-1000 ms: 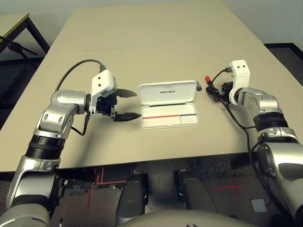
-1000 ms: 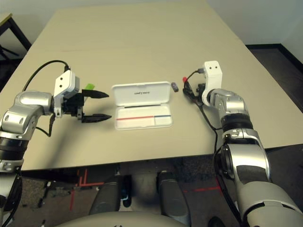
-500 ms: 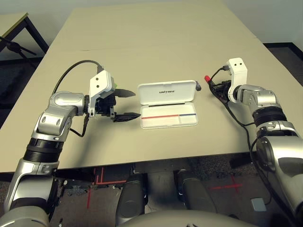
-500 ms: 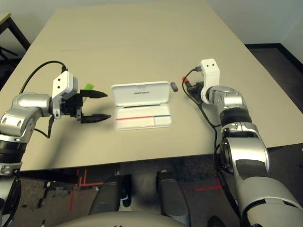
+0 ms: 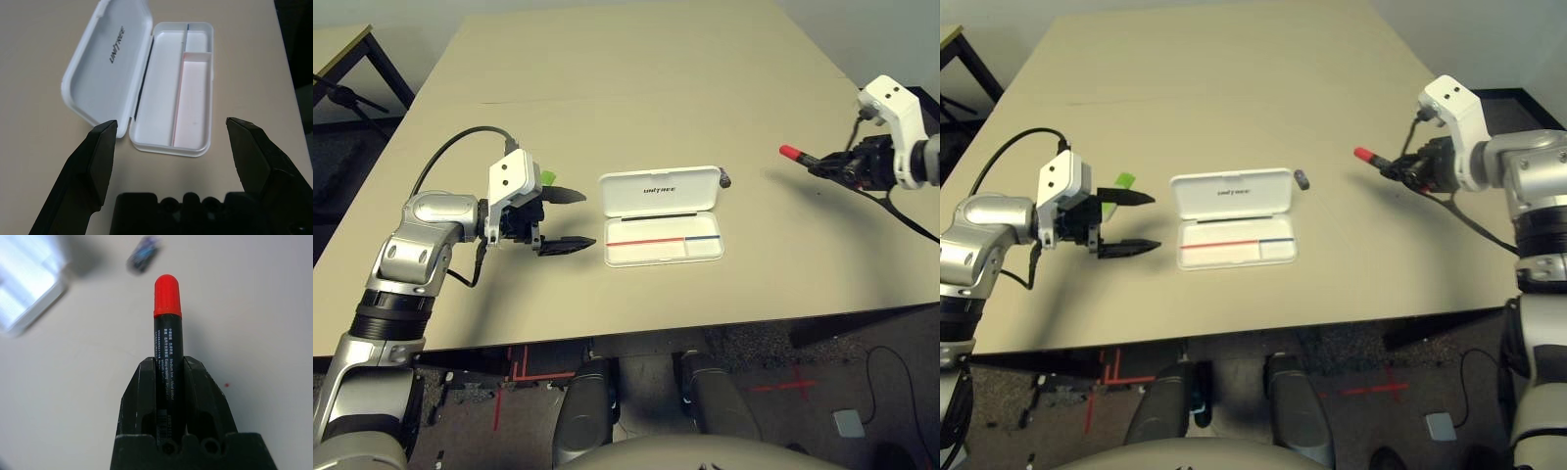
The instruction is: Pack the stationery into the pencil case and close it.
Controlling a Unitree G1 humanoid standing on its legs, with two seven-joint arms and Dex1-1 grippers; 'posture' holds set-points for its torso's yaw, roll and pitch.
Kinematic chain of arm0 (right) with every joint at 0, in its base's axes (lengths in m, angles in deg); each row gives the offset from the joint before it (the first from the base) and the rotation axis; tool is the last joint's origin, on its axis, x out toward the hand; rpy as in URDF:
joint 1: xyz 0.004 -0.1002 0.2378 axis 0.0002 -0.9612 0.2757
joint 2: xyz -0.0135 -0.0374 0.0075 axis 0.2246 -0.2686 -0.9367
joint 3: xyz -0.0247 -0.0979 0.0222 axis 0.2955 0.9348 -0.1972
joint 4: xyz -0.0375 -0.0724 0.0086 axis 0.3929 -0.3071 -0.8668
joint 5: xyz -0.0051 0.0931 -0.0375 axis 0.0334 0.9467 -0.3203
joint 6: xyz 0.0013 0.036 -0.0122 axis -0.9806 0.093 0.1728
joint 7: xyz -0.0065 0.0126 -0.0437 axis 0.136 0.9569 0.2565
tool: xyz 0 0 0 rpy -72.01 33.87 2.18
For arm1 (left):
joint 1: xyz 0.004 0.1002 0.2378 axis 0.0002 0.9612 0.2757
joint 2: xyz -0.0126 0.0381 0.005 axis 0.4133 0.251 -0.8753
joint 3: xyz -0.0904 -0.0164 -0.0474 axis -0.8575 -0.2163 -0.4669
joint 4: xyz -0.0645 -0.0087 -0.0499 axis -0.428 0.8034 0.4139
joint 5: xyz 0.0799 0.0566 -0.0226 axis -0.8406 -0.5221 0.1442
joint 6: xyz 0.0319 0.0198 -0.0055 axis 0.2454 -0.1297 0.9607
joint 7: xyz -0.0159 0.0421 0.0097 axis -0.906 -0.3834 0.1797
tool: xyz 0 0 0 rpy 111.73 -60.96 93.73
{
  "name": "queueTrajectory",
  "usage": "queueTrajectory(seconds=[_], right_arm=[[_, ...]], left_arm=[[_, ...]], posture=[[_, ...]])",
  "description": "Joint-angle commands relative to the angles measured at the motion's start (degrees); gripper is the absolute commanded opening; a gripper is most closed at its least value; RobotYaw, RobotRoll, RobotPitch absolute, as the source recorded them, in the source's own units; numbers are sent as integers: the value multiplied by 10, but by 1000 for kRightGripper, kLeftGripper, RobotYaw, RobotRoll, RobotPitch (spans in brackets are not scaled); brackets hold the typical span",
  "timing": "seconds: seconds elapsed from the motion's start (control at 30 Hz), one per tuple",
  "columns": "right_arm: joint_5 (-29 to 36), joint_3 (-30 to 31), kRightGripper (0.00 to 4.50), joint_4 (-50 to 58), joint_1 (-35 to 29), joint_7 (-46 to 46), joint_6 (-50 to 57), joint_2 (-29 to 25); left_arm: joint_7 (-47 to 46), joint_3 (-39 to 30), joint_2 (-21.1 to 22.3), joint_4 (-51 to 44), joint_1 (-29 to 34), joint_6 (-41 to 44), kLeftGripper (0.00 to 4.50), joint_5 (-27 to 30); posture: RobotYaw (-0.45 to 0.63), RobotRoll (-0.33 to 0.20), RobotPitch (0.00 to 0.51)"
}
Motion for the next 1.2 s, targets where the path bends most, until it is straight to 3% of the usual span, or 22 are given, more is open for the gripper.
queueTrajectory(seconds=[0.03, 0.13, 0.2, 0.37, 0.5, 0.83, 1.2], right_arm=[[-6, 28, 545, 32, 5, 74, -42, -16], [-11, 48, 545, 56, 6, 104, -84, -13], [26, 71, 545, 83, 4, 109, -104, -16], [36, 99, 545, 97, 32, 110, -136, 34], [2, 114, 545, 78, 54, 100, -206, 128], [-79, 153, 545, -12, 67, 17, -261, 276], [-104, 150, 545, -50, 59, -28, -271, 330]], left_arm=[[21, -7, 16, 5, 4, -1, 4500, 15], [24, -9, 20, 0, 4, 2, 4500, 21], [27, -15, 24, -13, 9, 22, 4500, 39], [20, -19, 29, -30, 16, 34, 4500, 47], [13, -18, 31, -44, 24, 46, 4500, 51], [-3, -22, 36, -65, 40, 56, 4500, 51], [-13, -29, 42, -79, 55, 65, 4500, 56]], posture=[[-23, 0, 118], [-14, 0, 118], [-12, 0, 118], [5, 0, 114], [21, 0, 109], [59, 0, 106], [72, 0, 115]])
